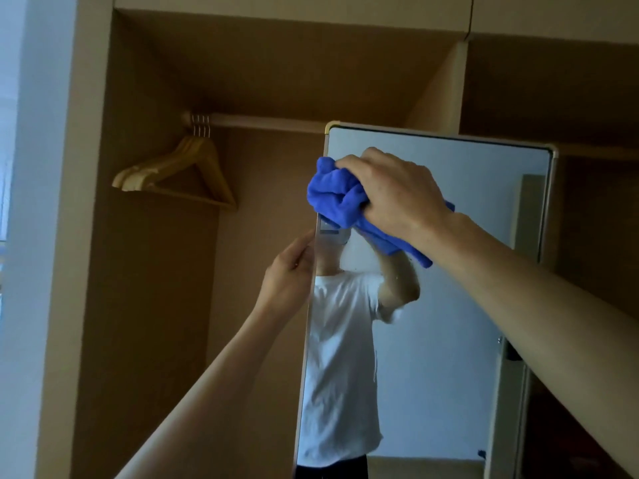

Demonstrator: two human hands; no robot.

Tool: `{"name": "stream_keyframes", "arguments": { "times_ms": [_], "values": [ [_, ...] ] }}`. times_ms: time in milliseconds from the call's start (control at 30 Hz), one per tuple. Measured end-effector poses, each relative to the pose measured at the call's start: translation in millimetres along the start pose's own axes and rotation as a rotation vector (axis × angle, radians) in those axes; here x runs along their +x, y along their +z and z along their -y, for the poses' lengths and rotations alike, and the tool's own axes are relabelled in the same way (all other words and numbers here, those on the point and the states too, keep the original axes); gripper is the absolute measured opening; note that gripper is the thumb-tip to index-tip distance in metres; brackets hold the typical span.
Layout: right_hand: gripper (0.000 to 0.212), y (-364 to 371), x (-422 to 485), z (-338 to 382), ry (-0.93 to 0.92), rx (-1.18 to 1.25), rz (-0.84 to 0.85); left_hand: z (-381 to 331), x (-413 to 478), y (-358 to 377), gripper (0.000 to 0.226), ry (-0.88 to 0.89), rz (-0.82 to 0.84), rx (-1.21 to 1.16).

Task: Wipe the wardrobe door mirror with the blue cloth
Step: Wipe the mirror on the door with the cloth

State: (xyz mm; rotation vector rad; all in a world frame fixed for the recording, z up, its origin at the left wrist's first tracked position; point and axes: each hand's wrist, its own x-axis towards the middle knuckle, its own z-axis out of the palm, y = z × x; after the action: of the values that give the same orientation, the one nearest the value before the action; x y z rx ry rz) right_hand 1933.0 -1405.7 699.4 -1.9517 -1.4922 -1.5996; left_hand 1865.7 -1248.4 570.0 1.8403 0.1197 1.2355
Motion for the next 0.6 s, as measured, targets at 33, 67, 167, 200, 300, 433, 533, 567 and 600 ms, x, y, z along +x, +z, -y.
{"name": "stream_keyframes", "arguments": {
  "times_ms": [33, 67, 167, 200, 300, 433, 533, 567, 600],
  "values": [
    [0.025, -1, 2, 0, -0.024, -0.032, -0.003, 1, -1, 0, 0.037, -0.012, 0.018, -0.013],
    [0.027, -2, 4, 0, -0.042, -0.056, -0.004, 2, -1, -1, 0.035, -0.022, 0.030, -0.024],
    [0.033, -3, 6, -1, -0.088, -0.080, -0.002, 5, -2, -1, 0.036, -0.027, 0.037, -0.022],
    [0.034, -2, 5, 0, -0.109, -0.079, 0.001, 7, -2, -1, 0.034, -0.023, 0.040, -0.027],
    [0.033, 2, -1, 0, -0.174, -0.075, 0.017, 11, -2, 0, 0.033, -0.020, 0.035, -0.068],
    [0.033, 12, -17, 5, -0.223, -0.094, 0.065, 11, -6, 1, 0.034, -0.032, 0.021, -0.131],
    [0.033, 22, -44, 20, -0.252, -0.071, 0.087, 13, -10, 1, 0.030, -0.016, 0.027, -0.176],
    [0.034, 26, -55, 26, -0.260, -0.067, 0.104, 14, -12, 0, 0.033, -0.013, 0.027, -0.201],
    [0.034, 30, -65, 32, -0.266, -0.066, 0.120, 14, -14, 0, 0.042, -0.011, 0.027, -0.223]
  ]
}}
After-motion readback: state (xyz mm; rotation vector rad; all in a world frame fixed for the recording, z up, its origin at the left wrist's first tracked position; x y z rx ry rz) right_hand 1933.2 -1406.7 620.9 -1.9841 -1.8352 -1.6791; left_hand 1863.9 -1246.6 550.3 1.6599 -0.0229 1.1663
